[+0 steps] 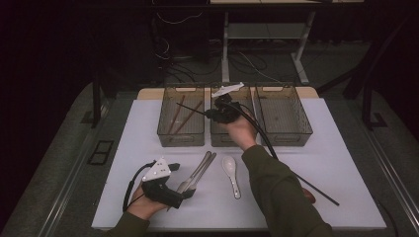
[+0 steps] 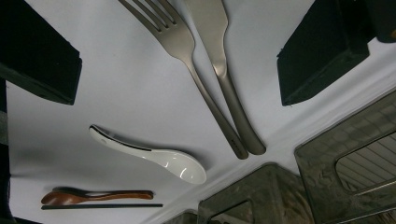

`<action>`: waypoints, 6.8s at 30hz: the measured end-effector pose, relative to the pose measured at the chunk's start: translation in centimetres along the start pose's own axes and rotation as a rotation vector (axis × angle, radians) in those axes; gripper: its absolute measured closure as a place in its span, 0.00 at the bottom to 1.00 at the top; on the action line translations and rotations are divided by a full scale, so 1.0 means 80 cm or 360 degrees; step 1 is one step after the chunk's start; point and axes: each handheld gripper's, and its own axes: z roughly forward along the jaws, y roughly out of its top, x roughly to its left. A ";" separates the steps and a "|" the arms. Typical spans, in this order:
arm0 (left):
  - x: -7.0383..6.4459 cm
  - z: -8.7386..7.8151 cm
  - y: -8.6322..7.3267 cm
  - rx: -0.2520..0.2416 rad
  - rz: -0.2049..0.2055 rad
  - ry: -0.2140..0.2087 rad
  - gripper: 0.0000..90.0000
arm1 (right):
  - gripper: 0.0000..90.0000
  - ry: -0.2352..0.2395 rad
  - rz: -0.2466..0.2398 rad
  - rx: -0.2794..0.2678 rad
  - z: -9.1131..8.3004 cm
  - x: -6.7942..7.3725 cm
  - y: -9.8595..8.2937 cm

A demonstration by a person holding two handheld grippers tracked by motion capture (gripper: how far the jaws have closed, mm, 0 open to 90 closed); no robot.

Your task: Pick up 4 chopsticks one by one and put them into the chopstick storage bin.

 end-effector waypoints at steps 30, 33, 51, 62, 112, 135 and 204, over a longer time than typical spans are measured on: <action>0.000 0.000 0.002 -0.0009 0.0014 -0.0013 0.00 | 0.94 -0.0106 -0.0017 0.0254 0.108 0.026 0.040; 0.000 0.000 0.002 -0.0010 0.0009 -0.0013 0.00 | 0.88 -0.0101 -0.0017 0.0263 0.109 0.026 0.039; 0.003 -0.001 -0.001 0.0002 0.0002 -0.0013 0.00 | 0.53 0.0070 0.0003 0.0139 0.050 0.008 0.032; 0.003 0.001 -0.002 0.0006 0.0001 -0.0028 0.00 | 0.48 0.0161 -0.0049 0.0061 -0.020 -0.005 0.008; -0.002 0.002 -0.004 0.0029 0.0001 -0.0012 0.00 | 0.56 0.0059 -0.0065 0.0077 -0.227 -0.068 -0.196; -0.003 0.002 -0.003 0.0033 0.0010 -0.0014 0.00 | 0.78 -0.0027 -0.0024 0.0344 -0.253 -0.077 -0.272; -0.004 0.003 -0.004 0.0056 0.0021 -0.0029 0.00 | 0.95 -0.0037 0.0119 0.0304 -0.289 -0.096 -0.325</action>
